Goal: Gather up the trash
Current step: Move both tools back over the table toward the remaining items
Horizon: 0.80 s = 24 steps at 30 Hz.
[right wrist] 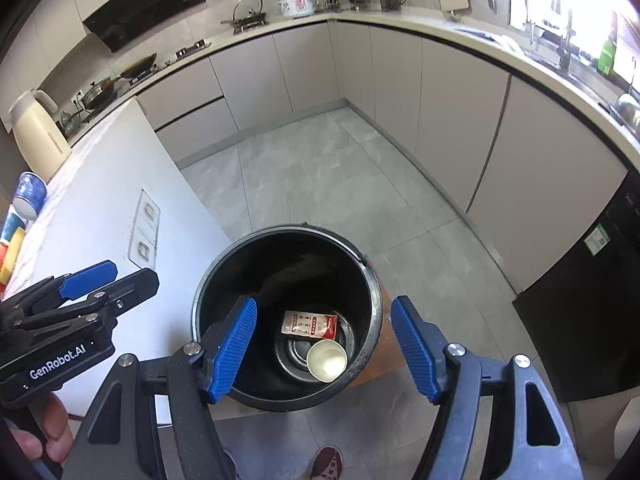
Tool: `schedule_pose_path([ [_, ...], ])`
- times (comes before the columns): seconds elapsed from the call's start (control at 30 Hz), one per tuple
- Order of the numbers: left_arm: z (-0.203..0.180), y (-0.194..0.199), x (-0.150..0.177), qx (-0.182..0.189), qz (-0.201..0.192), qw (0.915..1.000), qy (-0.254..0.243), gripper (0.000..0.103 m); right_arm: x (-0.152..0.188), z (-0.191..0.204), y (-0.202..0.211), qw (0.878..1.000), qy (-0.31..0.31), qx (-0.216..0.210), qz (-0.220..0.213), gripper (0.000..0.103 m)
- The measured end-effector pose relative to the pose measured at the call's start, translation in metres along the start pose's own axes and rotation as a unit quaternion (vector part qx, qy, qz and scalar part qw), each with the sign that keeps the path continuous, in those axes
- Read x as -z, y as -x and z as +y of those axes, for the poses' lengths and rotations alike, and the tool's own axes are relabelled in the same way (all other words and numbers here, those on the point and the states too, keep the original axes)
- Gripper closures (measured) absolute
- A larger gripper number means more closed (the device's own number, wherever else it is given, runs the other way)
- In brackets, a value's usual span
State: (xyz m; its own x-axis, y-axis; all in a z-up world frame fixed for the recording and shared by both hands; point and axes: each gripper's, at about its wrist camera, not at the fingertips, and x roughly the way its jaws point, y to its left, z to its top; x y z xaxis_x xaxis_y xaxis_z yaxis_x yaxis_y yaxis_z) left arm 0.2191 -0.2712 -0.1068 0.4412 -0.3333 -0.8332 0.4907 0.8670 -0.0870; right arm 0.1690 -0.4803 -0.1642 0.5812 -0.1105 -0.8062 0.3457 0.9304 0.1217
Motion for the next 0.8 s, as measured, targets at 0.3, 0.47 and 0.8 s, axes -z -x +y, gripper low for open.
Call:
schedule_pose_path([
  [0.3,0.020,0.037,-0.005,0.001,-0.020,0.9998,0.004,0.037,-0.005,0.029,0.043,1.000,0.000,-0.007,-0.019,0.028],
  [0.47,0.035,0.064,-0.001,-0.010,-0.036,0.9993,0.008,0.036,-0.005,0.048,0.063,0.999,0.004,-0.021,-0.026,0.027],
  [0.8,0.100,0.107,0.016,-0.056,-0.061,0.9954,0.049,0.035,-0.007,0.127,0.096,0.996,0.044,-0.063,-0.054,0.025],
])
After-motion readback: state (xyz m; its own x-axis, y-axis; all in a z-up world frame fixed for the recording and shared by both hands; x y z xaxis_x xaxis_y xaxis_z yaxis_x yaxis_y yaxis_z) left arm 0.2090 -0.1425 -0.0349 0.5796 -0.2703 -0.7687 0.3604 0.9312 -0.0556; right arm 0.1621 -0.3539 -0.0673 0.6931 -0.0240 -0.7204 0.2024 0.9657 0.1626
